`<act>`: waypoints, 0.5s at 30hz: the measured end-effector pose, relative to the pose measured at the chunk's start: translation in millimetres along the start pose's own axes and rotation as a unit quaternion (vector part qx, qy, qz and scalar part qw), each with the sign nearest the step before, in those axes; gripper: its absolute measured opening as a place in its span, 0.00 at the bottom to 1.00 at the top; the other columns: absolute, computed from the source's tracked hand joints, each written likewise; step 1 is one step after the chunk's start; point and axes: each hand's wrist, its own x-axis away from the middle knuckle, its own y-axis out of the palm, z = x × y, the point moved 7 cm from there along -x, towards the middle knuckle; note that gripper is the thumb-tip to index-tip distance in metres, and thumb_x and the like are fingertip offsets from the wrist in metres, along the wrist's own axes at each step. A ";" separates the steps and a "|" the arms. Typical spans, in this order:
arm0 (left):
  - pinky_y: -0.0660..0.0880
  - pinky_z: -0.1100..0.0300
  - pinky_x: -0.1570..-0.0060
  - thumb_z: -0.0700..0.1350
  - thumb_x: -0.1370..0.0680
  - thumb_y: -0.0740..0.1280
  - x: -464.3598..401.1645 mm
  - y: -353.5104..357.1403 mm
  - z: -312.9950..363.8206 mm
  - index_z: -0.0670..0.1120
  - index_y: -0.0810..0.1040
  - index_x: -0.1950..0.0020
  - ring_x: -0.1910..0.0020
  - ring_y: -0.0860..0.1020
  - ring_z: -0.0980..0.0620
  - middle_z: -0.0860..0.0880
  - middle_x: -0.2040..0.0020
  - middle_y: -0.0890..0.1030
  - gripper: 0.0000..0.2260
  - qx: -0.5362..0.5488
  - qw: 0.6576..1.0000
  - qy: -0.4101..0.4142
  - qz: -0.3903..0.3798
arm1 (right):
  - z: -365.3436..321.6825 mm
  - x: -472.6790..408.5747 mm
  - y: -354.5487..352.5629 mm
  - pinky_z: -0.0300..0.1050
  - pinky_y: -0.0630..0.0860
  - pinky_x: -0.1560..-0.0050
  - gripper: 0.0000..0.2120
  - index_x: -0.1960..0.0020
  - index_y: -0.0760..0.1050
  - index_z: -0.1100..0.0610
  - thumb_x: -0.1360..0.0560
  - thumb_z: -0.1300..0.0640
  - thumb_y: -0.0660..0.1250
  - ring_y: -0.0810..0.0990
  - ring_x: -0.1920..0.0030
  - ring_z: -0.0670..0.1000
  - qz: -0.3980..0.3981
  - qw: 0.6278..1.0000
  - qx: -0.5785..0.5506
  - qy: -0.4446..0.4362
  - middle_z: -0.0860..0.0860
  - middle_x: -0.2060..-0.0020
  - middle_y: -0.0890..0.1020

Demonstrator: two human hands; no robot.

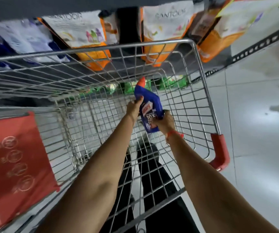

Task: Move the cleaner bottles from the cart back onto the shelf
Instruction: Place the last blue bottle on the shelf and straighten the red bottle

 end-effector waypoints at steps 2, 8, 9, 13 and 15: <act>0.76 0.67 0.74 0.50 0.25 0.64 -1.6 0.4 -2.5 0.42 0.76 0.57 0.69 0.79 0.54 0.48 0.63 0.80 0.11 -0.004 1.000 0.005 -0.012 | -1.2 -1.5 -0.6 0.53 0.74 0.41 0.25 0.42 0.67 0.63 0.34 0.59 0.73 0.76 0.42 0.61 -0.021 0.999 0.027 -0.001 0.62 0.43 0.77; 0.75 0.70 0.76 0.47 0.25 0.65 19.8 -1.8 4.3 0.39 0.78 0.51 0.68 0.79 0.52 0.50 0.65 0.79 0.11 -0.044 0.999 0.024 -0.008 | -3.5 21.9 -3.4 0.51 0.72 0.39 0.26 0.39 0.64 0.63 0.32 0.61 0.72 0.74 0.40 0.61 -0.069 0.997 0.032 0.008 0.62 0.40 0.75; 0.75 0.71 0.75 0.46 0.25 0.65 28.2 -2.5 10.4 0.38 0.77 0.48 0.67 0.78 0.52 0.49 0.64 0.79 0.12 -0.047 0.998 0.039 0.000 | -8.6 28.3 -5.9 0.52 0.72 0.39 0.27 0.39 0.64 0.63 0.32 0.61 0.72 0.75 0.40 0.61 -0.064 0.998 0.027 -0.006 0.62 0.40 0.76; 0.76 0.64 0.64 0.44 0.26 0.66 72.3 0.9 54.2 0.44 0.77 0.57 0.64 0.78 0.51 0.50 0.63 0.78 0.04 -0.068 0.990 0.125 -0.002 | -39.6 62.3 -30.3 0.49 0.73 0.48 0.24 0.39 0.65 0.62 0.31 0.63 0.71 0.76 0.45 0.58 -0.028 0.996 -0.021 -0.078 0.61 0.45 0.78; 0.75 0.69 0.67 0.43 0.27 0.67 103.2 7.0 87.3 0.44 0.77 0.57 0.70 0.79 0.60 0.51 0.64 0.77 0.03 -0.074 0.980 0.186 -0.006 | -58.7 84.6 -44.9 0.45 0.72 0.50 0.23 0.38 0.65 0.61 0.30 0.63 0.70 0.75 0.48 0.53 -0.022 0.990 -0.075 -0.118 0.58 0.47 0.78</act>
